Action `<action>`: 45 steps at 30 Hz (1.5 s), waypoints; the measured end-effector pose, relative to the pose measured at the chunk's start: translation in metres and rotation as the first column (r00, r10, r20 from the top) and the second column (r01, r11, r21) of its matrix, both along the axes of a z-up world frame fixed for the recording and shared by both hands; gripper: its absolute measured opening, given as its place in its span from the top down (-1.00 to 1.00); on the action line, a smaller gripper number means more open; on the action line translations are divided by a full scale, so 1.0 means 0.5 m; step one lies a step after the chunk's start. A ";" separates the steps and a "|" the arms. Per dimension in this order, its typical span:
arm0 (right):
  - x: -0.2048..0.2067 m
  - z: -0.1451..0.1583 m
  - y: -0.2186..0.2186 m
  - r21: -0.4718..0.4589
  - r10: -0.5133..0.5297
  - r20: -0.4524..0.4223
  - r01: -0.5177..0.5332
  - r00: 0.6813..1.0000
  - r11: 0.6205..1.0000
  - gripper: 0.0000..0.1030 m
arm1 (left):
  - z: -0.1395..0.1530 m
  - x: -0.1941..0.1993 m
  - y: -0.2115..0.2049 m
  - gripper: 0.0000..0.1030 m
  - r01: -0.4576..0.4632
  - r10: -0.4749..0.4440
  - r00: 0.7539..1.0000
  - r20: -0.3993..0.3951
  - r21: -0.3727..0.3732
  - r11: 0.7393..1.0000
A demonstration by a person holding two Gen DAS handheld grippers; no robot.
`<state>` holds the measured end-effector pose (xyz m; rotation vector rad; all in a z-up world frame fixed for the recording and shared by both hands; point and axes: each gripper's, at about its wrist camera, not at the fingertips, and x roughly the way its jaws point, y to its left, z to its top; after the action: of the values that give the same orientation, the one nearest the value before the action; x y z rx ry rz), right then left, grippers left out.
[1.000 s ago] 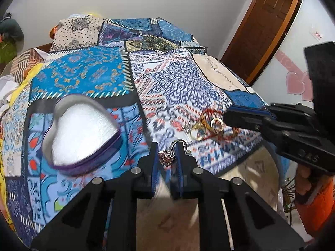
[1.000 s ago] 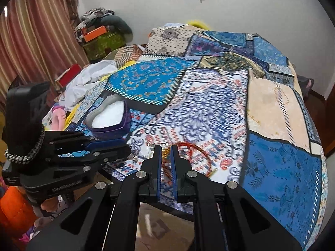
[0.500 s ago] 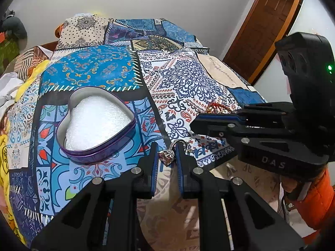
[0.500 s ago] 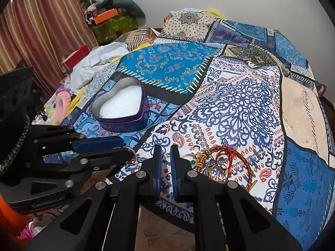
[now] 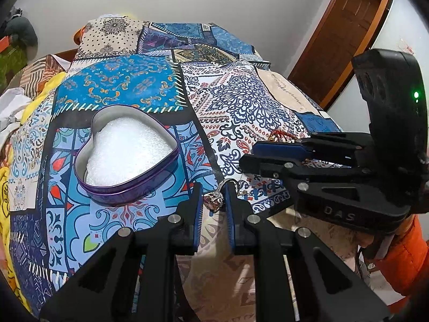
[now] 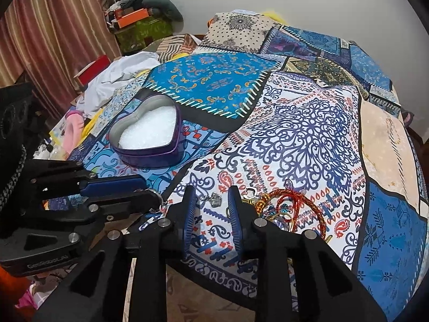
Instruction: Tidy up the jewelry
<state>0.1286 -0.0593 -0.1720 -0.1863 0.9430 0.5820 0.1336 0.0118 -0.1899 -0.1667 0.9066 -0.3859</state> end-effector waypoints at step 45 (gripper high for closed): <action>-0.039 0.167 0.136 0.177 0.055 0.222 -0.096 0.974 0.979 0.83 | 0.104 -0.047 0.131 0.71 -0.136 0.141 0.976 0.167 -0.039 0.990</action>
<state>0.1091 0.0087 -0.0883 -0.1144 0.6686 0.7027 0.1103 0.0775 -0.1379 -0.2180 0.7176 -0.2783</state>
